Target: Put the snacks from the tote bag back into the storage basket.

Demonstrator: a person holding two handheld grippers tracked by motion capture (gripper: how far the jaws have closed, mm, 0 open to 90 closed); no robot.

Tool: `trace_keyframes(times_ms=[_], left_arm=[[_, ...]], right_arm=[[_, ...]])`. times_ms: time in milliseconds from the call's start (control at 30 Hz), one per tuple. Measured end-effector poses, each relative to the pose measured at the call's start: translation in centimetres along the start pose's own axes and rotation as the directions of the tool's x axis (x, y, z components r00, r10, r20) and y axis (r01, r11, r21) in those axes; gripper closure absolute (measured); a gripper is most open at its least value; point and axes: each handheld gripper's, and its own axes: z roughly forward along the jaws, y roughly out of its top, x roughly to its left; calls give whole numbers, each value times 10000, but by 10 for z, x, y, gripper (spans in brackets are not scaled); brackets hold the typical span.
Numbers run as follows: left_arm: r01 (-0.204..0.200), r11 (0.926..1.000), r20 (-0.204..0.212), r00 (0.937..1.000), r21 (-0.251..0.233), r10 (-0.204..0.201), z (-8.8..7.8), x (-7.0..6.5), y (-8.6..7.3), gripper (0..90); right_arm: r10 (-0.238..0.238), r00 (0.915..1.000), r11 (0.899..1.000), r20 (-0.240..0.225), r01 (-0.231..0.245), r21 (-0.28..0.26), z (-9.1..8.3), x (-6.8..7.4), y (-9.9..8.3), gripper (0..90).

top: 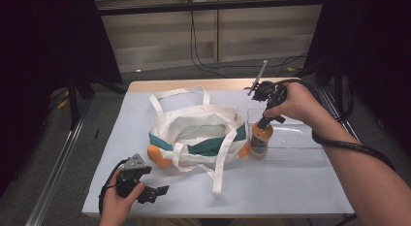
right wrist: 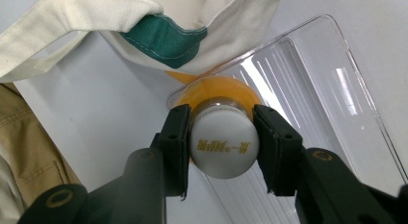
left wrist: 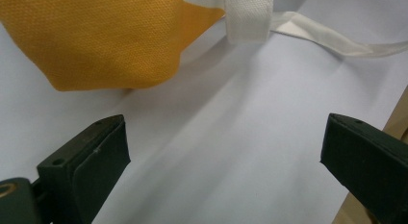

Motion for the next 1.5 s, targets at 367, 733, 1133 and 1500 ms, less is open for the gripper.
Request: trace_keyframes(times_ms=[367,733,1133,1500], left_arm=[[25,10000,-26,10000,-31,-25,-1,0,0,28],[-5,10000,-9,10000,21,5,2,-1,2,28],[-57,10000,18,10000,-52,57,5,-3,3,28],[-32,10000,-42,10000,75,32,4,-6,2,28]], right_arm=[[261,9996,9992,-58,-263,-291,0,-2,-3,594],[542,9985,9950,-99,-549,-836,-5,-2,-6,496],[973,9953,9931,-13,-971,-652,-7,-3,-16,296],[1436,9896,9856,-11,-1431,-901,-18,-2,-28,179]])
